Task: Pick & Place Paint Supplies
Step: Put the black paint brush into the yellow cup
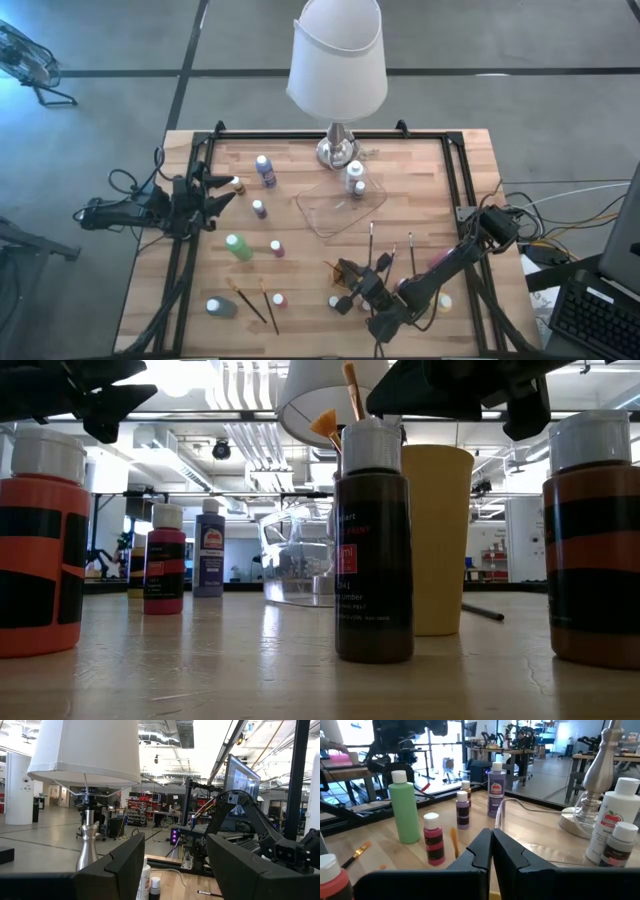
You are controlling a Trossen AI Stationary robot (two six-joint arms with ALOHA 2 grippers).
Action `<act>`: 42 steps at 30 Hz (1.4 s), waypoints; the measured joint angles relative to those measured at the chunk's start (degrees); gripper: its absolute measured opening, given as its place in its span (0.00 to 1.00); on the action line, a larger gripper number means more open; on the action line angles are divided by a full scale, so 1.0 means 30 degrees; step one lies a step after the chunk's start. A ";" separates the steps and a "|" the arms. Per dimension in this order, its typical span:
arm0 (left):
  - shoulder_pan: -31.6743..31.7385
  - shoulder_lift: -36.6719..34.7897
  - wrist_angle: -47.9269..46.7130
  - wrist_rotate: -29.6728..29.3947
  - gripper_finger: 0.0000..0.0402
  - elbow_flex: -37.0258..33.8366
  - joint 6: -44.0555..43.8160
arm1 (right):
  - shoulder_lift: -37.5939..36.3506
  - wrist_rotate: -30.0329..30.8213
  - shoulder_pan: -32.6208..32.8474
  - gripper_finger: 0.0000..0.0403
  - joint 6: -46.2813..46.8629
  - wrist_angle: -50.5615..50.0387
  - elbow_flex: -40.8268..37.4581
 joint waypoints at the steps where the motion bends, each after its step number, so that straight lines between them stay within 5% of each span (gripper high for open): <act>1: 0.0004 0.0000 0.0003 0.0000 0.54 0.0004 -0.0001 | 0.0000 0.0006 0.0000 0.02 0.0008 0.0001 -0.0005; 42: 0.0007 0.0007 -0.0004 0.0000 0.54 -0.0002 0.0002 | -0.0029 -0.0075 -0.0523 0.02 0.3043 0.1053 0.0082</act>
